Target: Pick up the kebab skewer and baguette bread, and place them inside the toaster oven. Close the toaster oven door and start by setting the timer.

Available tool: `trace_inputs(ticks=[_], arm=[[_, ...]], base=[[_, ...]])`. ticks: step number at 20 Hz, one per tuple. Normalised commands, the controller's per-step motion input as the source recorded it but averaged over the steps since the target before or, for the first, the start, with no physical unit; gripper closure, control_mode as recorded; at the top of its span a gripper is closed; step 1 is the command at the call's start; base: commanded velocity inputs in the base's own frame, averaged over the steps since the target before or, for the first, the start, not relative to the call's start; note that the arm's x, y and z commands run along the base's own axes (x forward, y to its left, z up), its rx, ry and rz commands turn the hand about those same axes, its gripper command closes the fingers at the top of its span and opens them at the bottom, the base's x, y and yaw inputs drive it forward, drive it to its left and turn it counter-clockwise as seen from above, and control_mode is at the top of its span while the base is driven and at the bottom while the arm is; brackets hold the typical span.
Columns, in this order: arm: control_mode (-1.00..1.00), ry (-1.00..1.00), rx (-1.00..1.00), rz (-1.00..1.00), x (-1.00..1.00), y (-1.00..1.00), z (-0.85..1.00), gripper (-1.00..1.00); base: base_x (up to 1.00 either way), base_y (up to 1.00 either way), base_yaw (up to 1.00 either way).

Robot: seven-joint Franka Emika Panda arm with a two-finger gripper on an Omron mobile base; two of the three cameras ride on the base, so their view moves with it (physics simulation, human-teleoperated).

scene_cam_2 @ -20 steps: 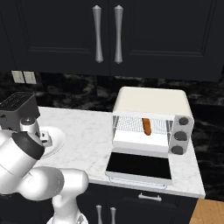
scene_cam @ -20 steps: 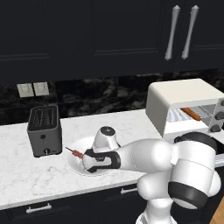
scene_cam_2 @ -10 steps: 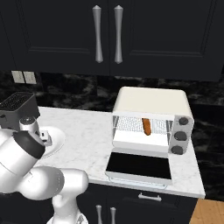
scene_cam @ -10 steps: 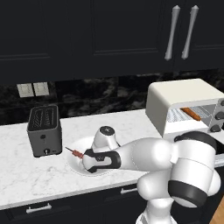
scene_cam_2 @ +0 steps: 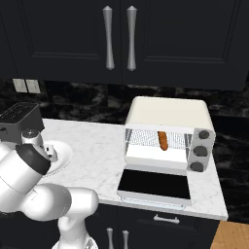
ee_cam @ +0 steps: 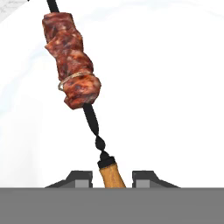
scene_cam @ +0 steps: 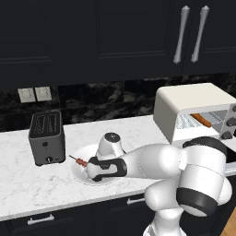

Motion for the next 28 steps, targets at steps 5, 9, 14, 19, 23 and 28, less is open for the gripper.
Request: trace_inputs(ticks=[5,9,14,19,23,28], arm=[[-1.00,0.00,0.00,0.00,0.00,0.00,-0.18,1.00],[-1.00,0.00,0.00,0.00,0.00,0.00,-0.36,1.00],[-1.00,0.00,0.00,-0.01,0.00,-0.07,0.16,1.00],[-1.00,-0.07,0.00,-0.04,-0.07,-0.27,0.64,1.00],[-1.00,-0.02,0.00,-0.08,-0.04,-0.30,0.79,1.00],[-1.00,0.01,0.00,-0.10,-0.21,-0.29,0.77,1.00]], base=[[0.00,0.00,0.00],[0.00,0.00,0.00],[0.00,0.00,0.00],[0.00,0.00,0.00],[0.00,0.00,0.00],[0.00,0.00,0.00]])
